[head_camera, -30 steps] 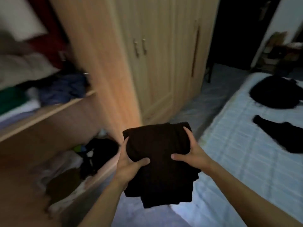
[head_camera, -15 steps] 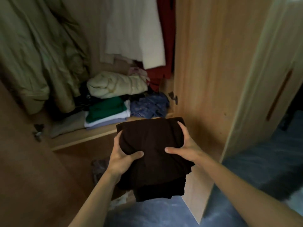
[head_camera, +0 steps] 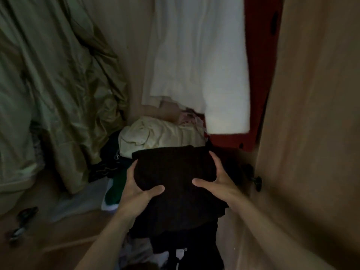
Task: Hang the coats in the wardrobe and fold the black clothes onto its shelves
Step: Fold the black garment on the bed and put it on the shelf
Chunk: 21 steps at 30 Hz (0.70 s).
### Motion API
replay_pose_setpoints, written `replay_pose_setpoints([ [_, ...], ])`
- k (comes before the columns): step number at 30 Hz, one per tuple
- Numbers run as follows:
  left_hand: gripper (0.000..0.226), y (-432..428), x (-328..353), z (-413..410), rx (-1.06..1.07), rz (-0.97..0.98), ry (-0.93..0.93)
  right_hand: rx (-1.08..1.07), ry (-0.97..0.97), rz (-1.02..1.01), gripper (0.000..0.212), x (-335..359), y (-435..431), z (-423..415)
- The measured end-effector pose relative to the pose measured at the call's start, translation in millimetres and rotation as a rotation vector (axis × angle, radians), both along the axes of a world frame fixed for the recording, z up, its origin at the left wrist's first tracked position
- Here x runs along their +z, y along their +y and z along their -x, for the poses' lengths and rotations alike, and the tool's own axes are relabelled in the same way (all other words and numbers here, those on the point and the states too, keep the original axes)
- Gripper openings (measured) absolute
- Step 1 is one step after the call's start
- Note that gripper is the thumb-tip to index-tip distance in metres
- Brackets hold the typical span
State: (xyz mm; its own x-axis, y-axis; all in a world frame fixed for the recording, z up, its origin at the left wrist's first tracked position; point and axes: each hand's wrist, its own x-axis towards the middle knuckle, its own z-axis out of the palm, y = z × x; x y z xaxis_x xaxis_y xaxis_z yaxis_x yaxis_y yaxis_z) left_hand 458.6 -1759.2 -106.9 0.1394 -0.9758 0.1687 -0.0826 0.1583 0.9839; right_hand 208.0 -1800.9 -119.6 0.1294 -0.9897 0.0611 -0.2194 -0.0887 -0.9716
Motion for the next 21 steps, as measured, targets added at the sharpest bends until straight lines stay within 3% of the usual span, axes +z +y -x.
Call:
replay_pose_setpoints([
  [7,0.106,-121.0,0.3,9.0,-0.024,-0.004,0.086,-0.058,0.105,-0.019,0.102,26.3,-106.7,10.8],
  [10,0.109,-168.5,-19.1,10.0,-0.012,-0.079,0.031,-0.096,0.195,-0.046,0.102,14.3,-151.8,10.3],
  [12,0.114,-191.9,-43.2,8.9,0.048,-0.095,-0.241,-0.115,0.296,-0.070,0.099,-9.0,-171.6,3.3],
  [14,0.118,-206.8,-60.0,11.9,0.179,-0.072,-0.683,-0.196,0.475,-0.069,0.091,-35.7,-179.0,-9.8],
  [16,0.108,-220.1,-63.4,20.1,0.216,0.187,-0.985,-0.329,0.677,0.066,0.084,-54.5,-181.6,-24.2],
  [19,0.074,-243.3,-65.0,24.3,0.074,0.548,-1.184,-0.371,0.806,0.314,0.069,-58.4,-186.7,-42.3],
  [21,0.065,-254.2,-75.6,15.1,-0.007,0.498,-1.173,-0.358,0.843,0.306,0.058,-64.7,-189.6,-51.2],
])
